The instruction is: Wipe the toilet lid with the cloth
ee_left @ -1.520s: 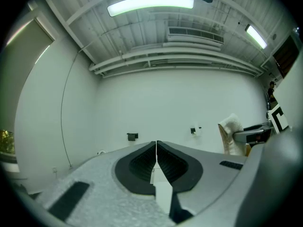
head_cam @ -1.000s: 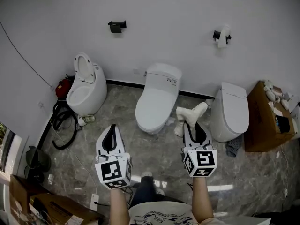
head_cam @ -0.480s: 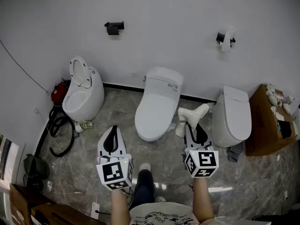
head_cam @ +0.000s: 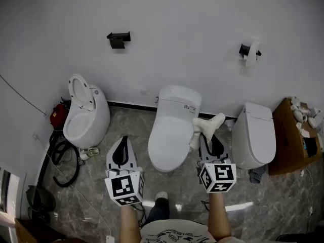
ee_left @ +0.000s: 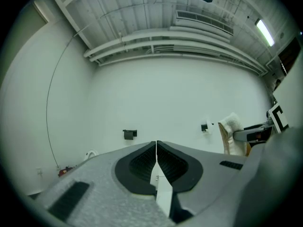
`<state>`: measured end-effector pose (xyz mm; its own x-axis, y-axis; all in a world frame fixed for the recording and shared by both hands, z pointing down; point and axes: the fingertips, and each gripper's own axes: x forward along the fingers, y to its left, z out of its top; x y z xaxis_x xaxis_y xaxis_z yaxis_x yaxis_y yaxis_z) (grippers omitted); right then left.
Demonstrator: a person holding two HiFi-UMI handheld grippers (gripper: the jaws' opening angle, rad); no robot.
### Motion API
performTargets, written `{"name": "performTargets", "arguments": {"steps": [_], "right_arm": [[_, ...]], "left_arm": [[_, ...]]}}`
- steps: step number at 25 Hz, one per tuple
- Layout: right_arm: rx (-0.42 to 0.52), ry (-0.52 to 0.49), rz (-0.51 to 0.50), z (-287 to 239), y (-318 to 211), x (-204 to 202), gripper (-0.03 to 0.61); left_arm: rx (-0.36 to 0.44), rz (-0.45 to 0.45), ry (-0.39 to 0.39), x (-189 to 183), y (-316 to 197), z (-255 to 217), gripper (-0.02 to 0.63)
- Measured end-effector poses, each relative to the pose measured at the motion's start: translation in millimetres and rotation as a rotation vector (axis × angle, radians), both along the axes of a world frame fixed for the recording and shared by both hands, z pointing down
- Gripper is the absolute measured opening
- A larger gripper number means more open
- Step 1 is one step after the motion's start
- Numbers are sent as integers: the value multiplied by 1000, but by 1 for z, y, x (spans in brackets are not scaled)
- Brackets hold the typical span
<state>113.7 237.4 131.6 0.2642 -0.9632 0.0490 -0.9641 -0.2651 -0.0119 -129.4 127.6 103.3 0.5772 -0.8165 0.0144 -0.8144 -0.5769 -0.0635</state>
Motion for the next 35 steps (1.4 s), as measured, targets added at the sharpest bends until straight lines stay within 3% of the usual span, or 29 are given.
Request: {"name": "performTargets", "arguments": {"steps": [13, 23, 35], "right_arm": [[-62, -6, 34, 19, -107, 36, 114], [-141, -26, 13, 52, -169, 72, 115], [-250, -35, -86, 111, -263, 126, 114]], "left_arm": [[-54, 29, -6, 38, -122, 23, 14], [-121, -12, -30, 60, -182, 56, 14], [-148, -109, -59, 104, -258, 97, 14]]}}
